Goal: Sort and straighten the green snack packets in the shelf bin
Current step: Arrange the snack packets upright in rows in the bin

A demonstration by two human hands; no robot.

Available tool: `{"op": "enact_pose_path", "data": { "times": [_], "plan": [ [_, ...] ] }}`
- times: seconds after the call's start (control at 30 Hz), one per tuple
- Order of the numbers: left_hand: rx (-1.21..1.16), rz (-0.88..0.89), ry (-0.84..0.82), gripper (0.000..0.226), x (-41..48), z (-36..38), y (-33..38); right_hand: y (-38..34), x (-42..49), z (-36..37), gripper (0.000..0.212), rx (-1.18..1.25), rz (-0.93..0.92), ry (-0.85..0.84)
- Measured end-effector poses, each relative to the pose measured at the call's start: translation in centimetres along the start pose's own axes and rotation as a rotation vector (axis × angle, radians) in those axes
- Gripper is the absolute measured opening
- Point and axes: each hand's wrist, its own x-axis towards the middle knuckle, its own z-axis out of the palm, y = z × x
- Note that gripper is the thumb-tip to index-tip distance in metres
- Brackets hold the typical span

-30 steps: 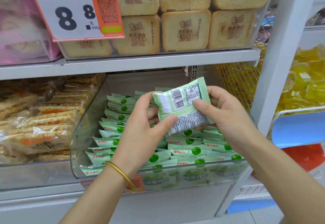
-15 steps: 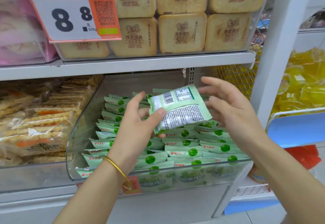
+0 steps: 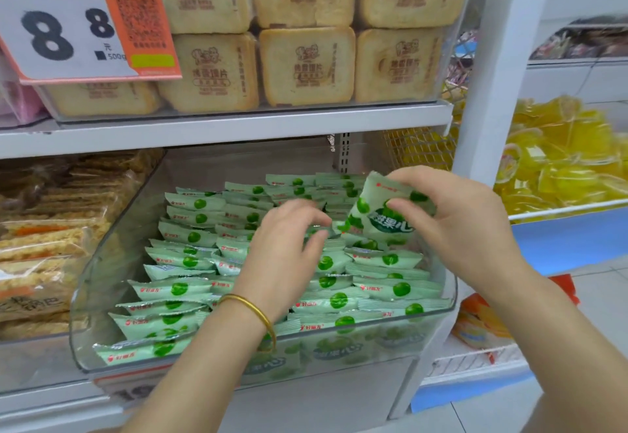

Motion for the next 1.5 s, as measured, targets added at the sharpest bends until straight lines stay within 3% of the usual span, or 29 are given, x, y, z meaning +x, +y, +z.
{"op": "enact_pose_path", "data": {
  "times": [0.2,0.37,0.53,0.67,0.77,0.87,0.97,1.1,1.2,1.4,1.5],
  "plan": [
    [0.174,0.0,-0.116,0.025,0.5,0.6,0.2,-0.4,0.2,0.8,0.016,-0.243,-0.085,-0.107],
    [0.19,-0.011,-0.128,0.021,0.6,1.1,-0.1,-1.1,1.2,2.3,0.03,-0.374,-0.087,-0.244],
    [0.16,-0.012,-0.117,0.015,0.5,1.2,-0.3,-1.7,1.4,3.0,0.028,-0.414,-0.042,-0.467],
    [0.145,-0.01,-0.114,0.018,0.5,1.2,-0.4,-1.6,1.3,2.0,0.031,-0.309,0.073,-0.468],
    [0.134,-0.012,-0.112,0.018,0.5,1.1,-0.4,-1.4,0.9,1.0,0.022,-0.173,0.002,-0.507],
    [0.116,-0.02,-0.114,0.017,0.5,1.1,-0.3,-1.4,0.8,1.1,0.031,-0.282,-0.057,-0.67],
    [0.115,-0.018,-0.113,0.016,0.5,1.1,-0.3,-1.7,0.9,1.4,0.029,-0.361,-0.087,-0.691],
    [0.105,-0.026,-0.118,0.017,0.5,1.0,-0.3,-1.9,1.0,1.5,0.004,-0.389,-0.09,-0.66],
    [0.096,-0.021,-0.118,0.017,0.5,1.0,-0.3,-2.0,1.1,1.2,0.016,-0.401,-0.08,-0.671],
    [0.101,-0.026,-0.125,0.018,0.5,1.0,-0.3,-2.5,0.8,1.6,0.021,-0.495,-0.081,-0.707],
    [0.102,-0.024,-0.12,0.019,0.4,1.0,-0.3,-2.4,1.2,1.7,0.018,-0.4,0.002,-0.728]
  ]
}}
